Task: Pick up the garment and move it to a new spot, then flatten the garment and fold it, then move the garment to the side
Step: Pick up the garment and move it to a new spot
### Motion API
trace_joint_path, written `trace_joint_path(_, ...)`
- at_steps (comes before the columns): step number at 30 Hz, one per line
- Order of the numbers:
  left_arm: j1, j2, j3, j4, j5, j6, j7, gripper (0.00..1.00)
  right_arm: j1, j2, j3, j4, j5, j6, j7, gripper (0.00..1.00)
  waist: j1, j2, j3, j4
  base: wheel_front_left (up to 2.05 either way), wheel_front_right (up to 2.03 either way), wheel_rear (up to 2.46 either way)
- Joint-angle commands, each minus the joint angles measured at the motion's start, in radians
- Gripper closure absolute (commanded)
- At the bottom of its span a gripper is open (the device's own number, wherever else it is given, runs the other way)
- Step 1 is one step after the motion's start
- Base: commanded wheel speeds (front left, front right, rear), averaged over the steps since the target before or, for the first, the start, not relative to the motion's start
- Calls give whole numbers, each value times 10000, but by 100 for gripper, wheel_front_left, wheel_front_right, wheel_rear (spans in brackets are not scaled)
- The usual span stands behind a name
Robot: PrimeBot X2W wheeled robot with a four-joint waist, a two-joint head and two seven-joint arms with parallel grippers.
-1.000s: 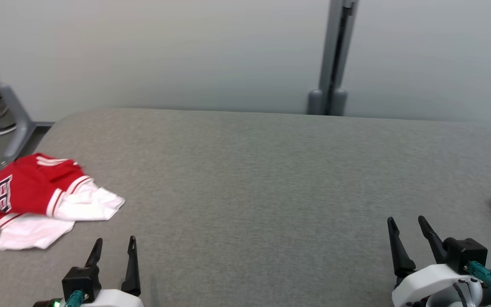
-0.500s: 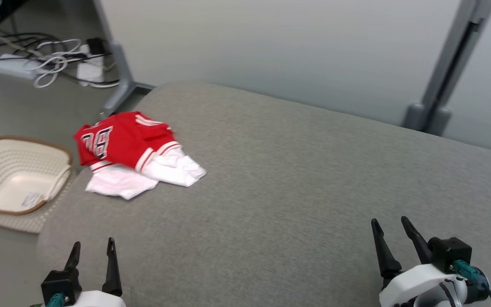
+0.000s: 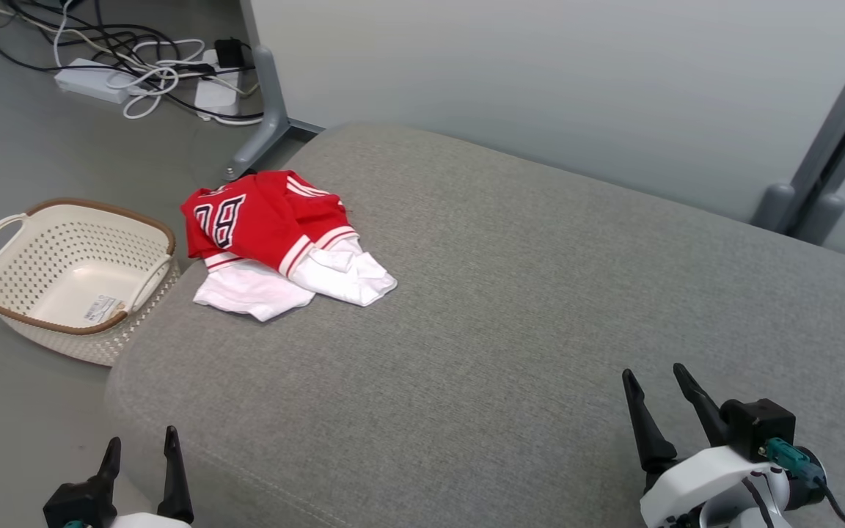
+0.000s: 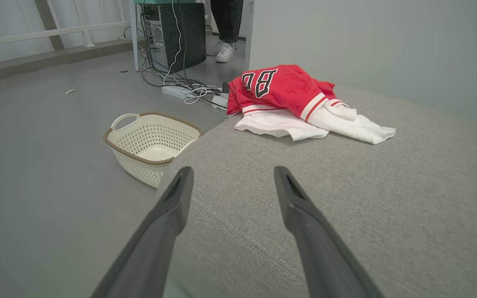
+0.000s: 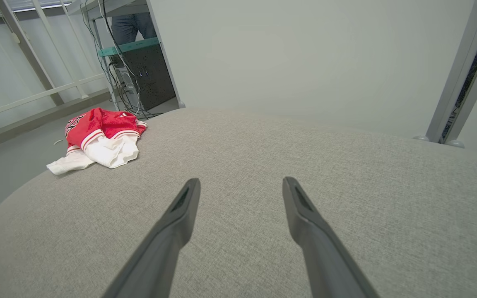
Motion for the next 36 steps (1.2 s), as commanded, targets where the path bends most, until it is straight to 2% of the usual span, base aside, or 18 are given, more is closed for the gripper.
trace_joint_path(1, -289, 24, 90, 77, -160, -88, -3, 0, -119, -88, -1, -14, -138, -3, -47, 0, 0, 0, 175, -238, 0, 0, 0)
trace_joint_path(6, -792, 21, 327, 429, -570, -239, -2, 0, -314, -90, 37, -120, -406, -3, -47, 0, 0, 0, 572, -661, 0, 0, 0)
trace_joint_path(12, -2302, 82, 823, 1177, -696, -661, -2, 0, -738, -87, 101, -379, -949, -3, -47, 0, 0, 0, 1448, -1350, 0, 0, 0)
trace_joint_path(19, -4733, 789, 1022, 2870, -732, -1127, -2, 0, -1492, -85, 346, -848, -1502, -3, -46, 0, 0, 0, 2778, -2224, 0, 0, 0)
trace_joint_path(24, -6300, 1374, 1047, 4531, -876, -1271, -2, 0, -1919, -84, 513, -1195, -1712, -3, -47, 0, 0, 0, 3520, -2765, 0, 0, 0)
trace_joint_path(27, -7071, 1686, 1087, 5523, -949, -1265, 38, 0, -2109, -84, 606, -1354, -1811, -3, -46, 0, 0, 0, 3871, -3073, 0, 0, 0)
trace_joint_path(31, -7790, 2105, 1154, 6762, -1028, -1047, 375, 0, -2239, -84, 658, -1567, -1885, -3, -47, 0, 0, 0, 4164, -3454, 0, 0, 0)
trace_joint_path(35, -8149, 2119, 1078, 7557, -990, -597, 748, 0, -2280, -84, 572, -1668, -1972, -3, -47, 0, 0, 0, 4259, -3702, 0, 0, 0)
trace_joint_path(36, -8190, 2161, 1066, 7644, -969, -496, 739, 4, -2259, -84, 525, -1706, -1964, -3, -47, 0, 0, 0, 4263, -3738, 0, 0, 0)
